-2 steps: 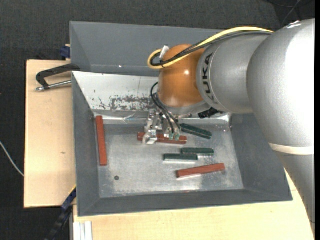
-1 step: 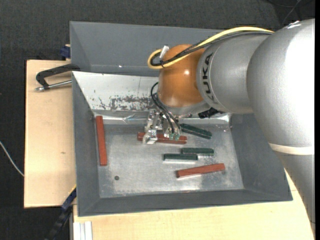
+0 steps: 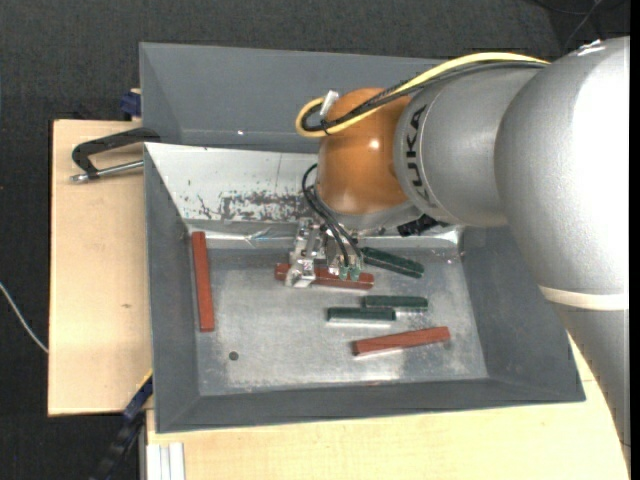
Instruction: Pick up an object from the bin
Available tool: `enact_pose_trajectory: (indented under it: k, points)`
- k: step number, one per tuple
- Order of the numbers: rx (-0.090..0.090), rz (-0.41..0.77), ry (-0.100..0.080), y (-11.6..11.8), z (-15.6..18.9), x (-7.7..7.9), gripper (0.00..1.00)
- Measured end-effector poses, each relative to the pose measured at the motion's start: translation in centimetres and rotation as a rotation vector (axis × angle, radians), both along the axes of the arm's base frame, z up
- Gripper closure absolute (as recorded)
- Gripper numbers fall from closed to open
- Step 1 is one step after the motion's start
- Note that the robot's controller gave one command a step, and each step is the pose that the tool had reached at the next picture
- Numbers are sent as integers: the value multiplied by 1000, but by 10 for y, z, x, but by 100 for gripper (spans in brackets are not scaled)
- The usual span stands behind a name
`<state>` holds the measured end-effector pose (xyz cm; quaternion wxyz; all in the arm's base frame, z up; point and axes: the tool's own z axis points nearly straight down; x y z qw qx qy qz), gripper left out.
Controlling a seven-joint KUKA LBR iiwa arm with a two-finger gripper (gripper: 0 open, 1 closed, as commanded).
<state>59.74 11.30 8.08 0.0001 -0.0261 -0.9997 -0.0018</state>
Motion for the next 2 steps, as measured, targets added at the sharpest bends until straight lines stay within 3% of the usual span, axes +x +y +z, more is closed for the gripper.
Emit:
enact_pose_trajectory:
  k: [2]
  points:
    - [-1,-1,-5,0,15,0,100]
